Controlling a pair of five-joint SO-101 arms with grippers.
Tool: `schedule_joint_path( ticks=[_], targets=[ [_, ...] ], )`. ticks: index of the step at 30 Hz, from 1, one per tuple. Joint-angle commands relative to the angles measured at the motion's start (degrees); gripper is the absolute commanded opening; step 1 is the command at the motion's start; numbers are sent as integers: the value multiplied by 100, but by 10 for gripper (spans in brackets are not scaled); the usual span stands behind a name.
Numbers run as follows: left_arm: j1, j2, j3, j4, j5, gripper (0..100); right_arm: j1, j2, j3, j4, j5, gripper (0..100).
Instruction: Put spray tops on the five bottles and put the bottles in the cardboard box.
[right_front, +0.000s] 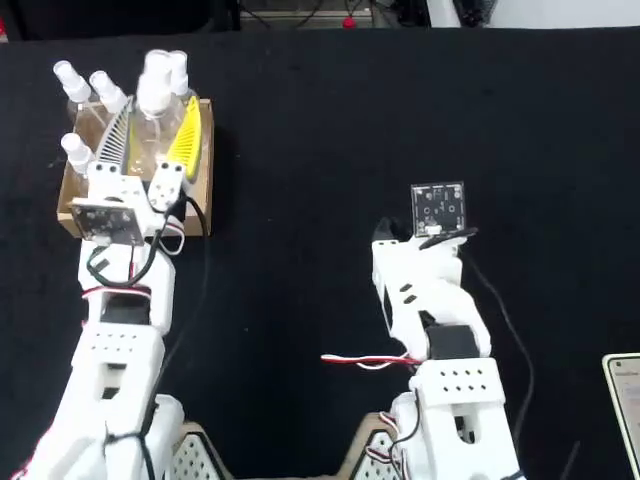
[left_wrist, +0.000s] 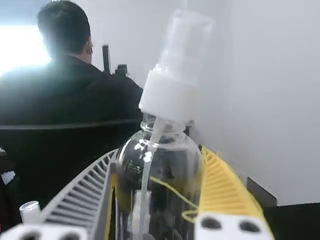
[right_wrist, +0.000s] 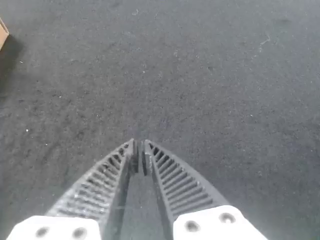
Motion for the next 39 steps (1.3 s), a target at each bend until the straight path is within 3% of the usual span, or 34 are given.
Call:
schedule_joint_path(
  ticks=[1,18,26,39],
  targets=[
    [-259,1081,22,-1512,35,73,53,13,-31,-141,-9,12],
    [-330,4563,-620,-4009,44,72,53,13,-22,-132,-9,12],
    [-347,5301,-963,-4062,607,72,53,13,-22,-132,-9,12],
    [-673,5354,-804,-4044,1257,72,53,13,-22,-158,-9,12]
  ],
)
